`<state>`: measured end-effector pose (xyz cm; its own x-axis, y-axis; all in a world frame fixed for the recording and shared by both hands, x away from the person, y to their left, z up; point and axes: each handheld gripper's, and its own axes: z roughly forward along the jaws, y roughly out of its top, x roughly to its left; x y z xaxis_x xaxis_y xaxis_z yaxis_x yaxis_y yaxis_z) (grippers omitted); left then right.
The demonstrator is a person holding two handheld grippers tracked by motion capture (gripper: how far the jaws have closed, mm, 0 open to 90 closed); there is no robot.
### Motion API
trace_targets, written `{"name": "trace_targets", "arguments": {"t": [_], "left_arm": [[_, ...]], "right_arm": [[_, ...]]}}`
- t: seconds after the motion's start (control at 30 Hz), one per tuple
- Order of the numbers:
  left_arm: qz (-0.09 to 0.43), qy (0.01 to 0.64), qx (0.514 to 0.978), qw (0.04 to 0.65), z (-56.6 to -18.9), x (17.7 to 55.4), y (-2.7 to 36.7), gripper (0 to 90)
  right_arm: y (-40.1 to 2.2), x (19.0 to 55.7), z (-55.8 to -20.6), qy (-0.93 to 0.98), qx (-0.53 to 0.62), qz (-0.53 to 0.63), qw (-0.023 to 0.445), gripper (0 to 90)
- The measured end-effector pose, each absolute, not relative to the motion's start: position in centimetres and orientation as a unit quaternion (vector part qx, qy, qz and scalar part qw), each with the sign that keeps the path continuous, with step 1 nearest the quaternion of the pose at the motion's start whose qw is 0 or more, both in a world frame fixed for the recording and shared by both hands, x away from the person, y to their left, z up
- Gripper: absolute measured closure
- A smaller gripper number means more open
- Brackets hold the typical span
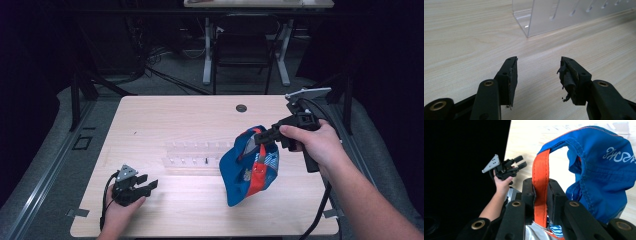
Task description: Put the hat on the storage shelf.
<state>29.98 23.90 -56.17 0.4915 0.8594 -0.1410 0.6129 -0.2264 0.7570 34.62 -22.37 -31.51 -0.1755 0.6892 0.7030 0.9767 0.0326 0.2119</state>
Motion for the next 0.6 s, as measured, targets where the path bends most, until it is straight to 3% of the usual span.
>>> {"name": "trace_targets", "arguments": {"t": [0.6], "left_arm": [[0.158,0.480,0.766,0.399,-56.2,30.0,23.8,49.0]], "right_arm": [[-21.6,36.1,-29.2,-0.668,-0.611,-0.375,0.199,78.0]]}}
